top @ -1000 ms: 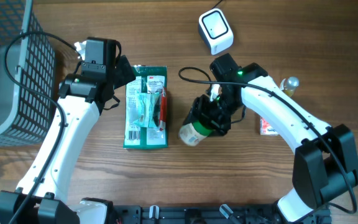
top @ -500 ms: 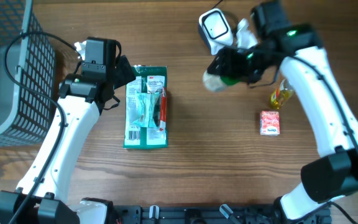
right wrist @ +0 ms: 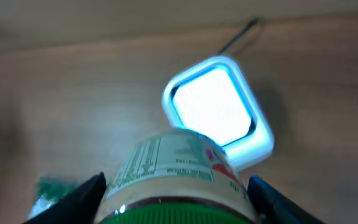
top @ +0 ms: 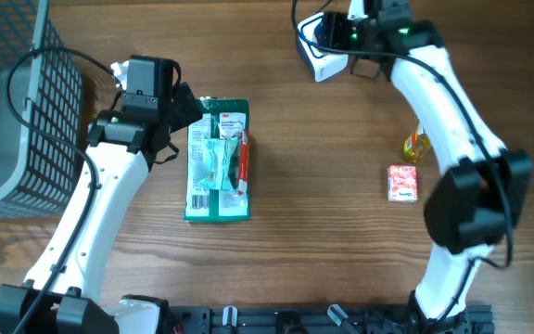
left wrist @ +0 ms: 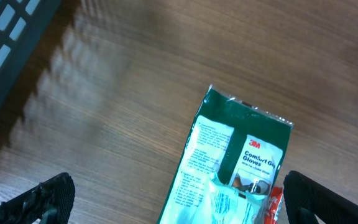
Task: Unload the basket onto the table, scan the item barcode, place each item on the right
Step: 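Carry the jar up to the scanner and hold it at the window, then move the jar right and set it down beside the tissue pack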
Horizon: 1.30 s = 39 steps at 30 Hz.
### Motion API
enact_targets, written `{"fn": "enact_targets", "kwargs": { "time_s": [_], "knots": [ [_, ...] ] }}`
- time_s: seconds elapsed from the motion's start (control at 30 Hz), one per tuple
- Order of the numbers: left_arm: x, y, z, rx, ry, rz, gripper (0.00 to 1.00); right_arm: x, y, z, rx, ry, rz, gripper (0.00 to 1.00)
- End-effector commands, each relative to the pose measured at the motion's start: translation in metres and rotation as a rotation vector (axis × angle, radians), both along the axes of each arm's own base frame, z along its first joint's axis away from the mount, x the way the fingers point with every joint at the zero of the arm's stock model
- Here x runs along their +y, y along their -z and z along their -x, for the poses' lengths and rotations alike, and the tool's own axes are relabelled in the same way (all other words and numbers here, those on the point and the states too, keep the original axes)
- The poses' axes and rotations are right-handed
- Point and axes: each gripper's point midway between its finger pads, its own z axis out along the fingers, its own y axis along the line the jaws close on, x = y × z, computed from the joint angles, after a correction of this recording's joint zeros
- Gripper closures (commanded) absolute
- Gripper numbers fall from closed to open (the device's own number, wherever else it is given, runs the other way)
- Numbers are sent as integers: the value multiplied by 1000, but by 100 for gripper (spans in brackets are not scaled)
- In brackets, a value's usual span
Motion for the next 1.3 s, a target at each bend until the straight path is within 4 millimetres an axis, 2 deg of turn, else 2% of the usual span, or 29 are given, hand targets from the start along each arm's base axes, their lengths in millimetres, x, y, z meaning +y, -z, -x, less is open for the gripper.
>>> {"fn": "enact_targets", "kwargs": {
  "time_s": [0.0,0.1,0.23,0.5,0.73,0.93,1.03,1.1,1.17,1.2,1.27],
  "knots": [
    [1,2,0,8,9,-8,0,-8,6,-39,-131,44,73,95],
    [1,2,0,8,9,-8,0,-2,1,-63,-237,50,48,95],
    [1,2,0,8,9,-8,0,0,-9,-79,-330,58,25,95],
    [1,2,0,8,9,-8,0,5,28,-101,-376,44,38,95],
    [1,2,0,8,9,-8,0,16,24,-105,-419,-7,-2,95],
    [1,2,0,8,9,-8,0,17,51,-105,-374,-13,6,95],
    [1,2,0,8,9,-8,0,19,54,-104,-373,-29,9,95],
    [1,2,0,8,9,-8,0,20,44,-104,-409,-68,50,95],
    [1,2,0,8,9,-8,0,19,20,-103,-462,-91,81,94],
    [1,2,0,8,9,-8,0,18,3,-102,-490,-97,89,94],
    [1,2,0,8,9,-9,0,16,-49,-91,-552,-92,80,94]
  ]
}}
